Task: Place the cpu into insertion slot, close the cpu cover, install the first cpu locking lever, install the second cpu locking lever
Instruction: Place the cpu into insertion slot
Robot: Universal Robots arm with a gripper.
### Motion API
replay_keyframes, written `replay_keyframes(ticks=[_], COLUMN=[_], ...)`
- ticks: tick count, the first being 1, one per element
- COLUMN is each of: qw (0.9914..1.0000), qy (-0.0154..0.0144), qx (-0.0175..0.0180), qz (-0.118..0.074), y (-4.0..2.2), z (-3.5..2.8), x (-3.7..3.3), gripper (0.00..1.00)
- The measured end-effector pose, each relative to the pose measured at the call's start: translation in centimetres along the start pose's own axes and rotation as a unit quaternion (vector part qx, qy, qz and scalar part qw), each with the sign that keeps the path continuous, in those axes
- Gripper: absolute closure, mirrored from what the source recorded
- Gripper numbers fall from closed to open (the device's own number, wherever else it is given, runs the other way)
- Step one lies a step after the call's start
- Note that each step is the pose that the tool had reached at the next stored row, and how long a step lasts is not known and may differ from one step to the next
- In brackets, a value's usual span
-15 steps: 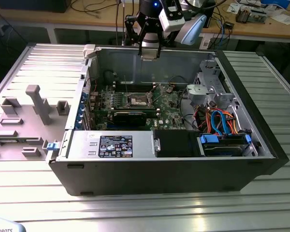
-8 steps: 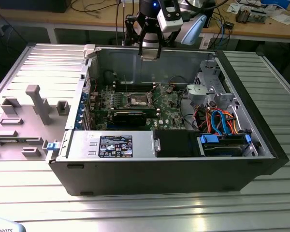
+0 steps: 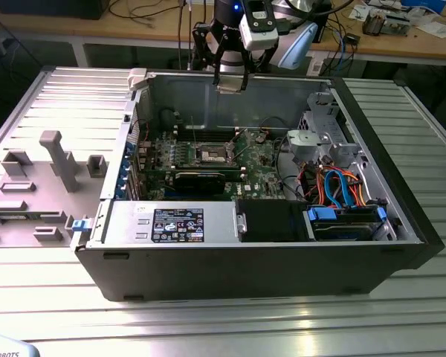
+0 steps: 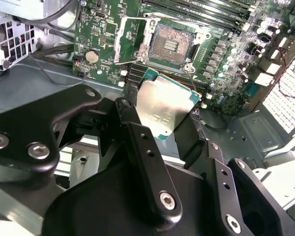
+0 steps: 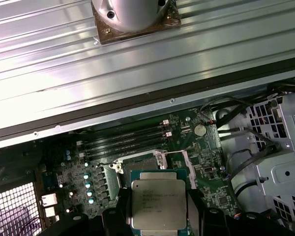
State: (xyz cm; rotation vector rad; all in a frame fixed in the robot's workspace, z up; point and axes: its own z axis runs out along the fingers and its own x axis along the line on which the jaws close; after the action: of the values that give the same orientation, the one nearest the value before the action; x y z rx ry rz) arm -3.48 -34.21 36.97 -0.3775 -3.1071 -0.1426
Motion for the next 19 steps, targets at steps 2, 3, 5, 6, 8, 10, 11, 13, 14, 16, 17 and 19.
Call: replay_keyframes(ticks=[2, 3, 5, 6, 8, 10, 11, 13, 14, 16, 17, 19], qw=[1.0, 1.0, 1.0, 1.0, 1.0, 1.0, 1.0, 0.99996, 0.9998, 0.99957, 0.99957, 0.99956], qy=[0.0, 0.0, 0.0, 0.0, 0.0, -0.0001, -0.0002, -0.0008, -0.0018, -0.0026, -0.0026, -0.0026], qx=[0.0, 0.0, 0.0, 0.0, 0.0, -0.0001, -0.0001, -0.0002, -0.0004, -0.0006, -0.0006, -0.0006], qz=[0.0, 0.0, 0.0, 0.0, 0.0, 0.001, 0.003, 0.009, 0.02, 0.029, 0.029, 0.029], y=[0.0, 0.0, 0.0, 0.0, 0.0, 0.0, 0.0, 0.0, 0.0, 0.0, 0.0, 0.0], z=[0.0, 0.0, 0.0, 0.0, 0.0, 0.0, 0.0, 0.01, 0.01, 0.02, 0.02, 0.01], x=[0.0, 0.0, 0.0, 0.0, 0.0, 0.0, 0.0, 0.0, 0.0, 0.0, 0.0, 0.0], gripper=[0.46, 0.46, 0.46, 0.46, 0.46, 0.46, 0.46, 0.46, 0.46, 0.46, 0.46, 0.46])
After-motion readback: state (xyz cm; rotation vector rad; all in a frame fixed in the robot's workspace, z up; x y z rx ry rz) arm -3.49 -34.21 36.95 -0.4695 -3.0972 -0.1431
